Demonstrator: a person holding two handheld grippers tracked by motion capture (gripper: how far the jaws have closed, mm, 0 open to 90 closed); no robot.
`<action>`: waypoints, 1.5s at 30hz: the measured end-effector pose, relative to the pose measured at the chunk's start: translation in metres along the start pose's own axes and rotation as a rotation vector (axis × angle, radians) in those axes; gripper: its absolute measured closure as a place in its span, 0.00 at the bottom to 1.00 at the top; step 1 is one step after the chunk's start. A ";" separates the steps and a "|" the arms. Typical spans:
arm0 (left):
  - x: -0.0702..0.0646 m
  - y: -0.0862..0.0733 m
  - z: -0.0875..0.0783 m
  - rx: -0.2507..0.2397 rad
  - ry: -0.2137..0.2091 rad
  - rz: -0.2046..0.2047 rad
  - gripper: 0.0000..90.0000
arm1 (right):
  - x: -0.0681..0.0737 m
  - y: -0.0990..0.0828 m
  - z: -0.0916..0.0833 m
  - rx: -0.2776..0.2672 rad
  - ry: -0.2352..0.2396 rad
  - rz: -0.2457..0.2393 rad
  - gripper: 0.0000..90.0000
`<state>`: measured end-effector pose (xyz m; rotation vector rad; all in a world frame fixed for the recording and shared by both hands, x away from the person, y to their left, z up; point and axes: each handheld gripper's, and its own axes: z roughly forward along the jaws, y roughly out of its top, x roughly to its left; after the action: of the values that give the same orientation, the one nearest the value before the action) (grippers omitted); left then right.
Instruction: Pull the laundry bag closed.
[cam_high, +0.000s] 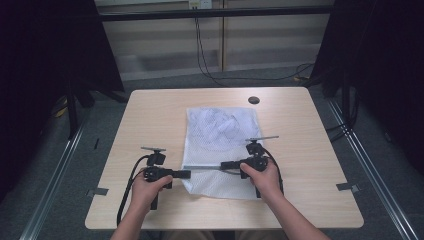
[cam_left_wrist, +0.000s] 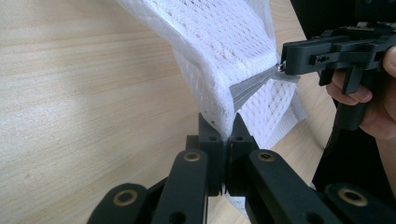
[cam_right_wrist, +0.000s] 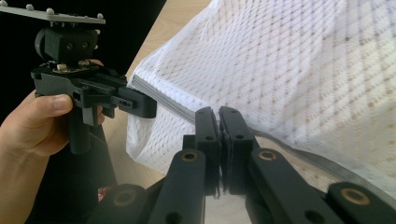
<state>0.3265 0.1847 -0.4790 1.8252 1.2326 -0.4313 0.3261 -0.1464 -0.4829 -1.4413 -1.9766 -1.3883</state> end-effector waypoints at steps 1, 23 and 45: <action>0.000 0.000 -0.001 0.012 -0.003 0.009 0.98 | 0.000 0.000 -0.001 -0.001 -0.004 0.002 0.96; 0.002 0.001 -0.004 0.001 -0.005 -0.006 0.98 | -0.004 -0.001 -0.010 -0.011 -0.013 0.013 0.96; 0.003 0.001 -0.004 0.012 -0.008 0.010 0.98 | -0.007 -0.002 -0.016 -0.023 -0.015 0.009 0.96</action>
<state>0.3276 0.1891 -0.4785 1.8379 1.2171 -0.4410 0.3236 -0.1631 -0.4813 -1.4728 -1.9678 -1.4045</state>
